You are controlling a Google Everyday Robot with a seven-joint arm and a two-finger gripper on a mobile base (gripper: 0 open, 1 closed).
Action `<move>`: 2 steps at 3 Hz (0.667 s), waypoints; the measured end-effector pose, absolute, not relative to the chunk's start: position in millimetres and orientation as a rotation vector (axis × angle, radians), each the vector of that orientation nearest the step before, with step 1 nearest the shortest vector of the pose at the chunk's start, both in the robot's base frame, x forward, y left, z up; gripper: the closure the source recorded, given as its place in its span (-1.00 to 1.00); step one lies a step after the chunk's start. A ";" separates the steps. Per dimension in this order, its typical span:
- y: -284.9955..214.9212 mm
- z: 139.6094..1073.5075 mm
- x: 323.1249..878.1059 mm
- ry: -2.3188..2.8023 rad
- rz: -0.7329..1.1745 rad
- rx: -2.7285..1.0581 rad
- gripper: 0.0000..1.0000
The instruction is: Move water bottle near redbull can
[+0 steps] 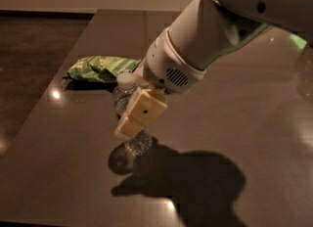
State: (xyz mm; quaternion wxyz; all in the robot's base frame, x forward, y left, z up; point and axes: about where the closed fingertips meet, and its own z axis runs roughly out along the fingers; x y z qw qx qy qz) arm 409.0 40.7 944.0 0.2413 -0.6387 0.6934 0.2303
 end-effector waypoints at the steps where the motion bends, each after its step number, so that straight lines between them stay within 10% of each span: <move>1: 42.1 946.1 410.8 1.896 0.645 -1.739 -0.05; 2: 31.7 953.8 419.6 1.907 0.642 -1.708 0.42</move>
Offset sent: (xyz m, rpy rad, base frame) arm 0.0342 -0.0384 0.0245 0.0376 0.0055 -0.0880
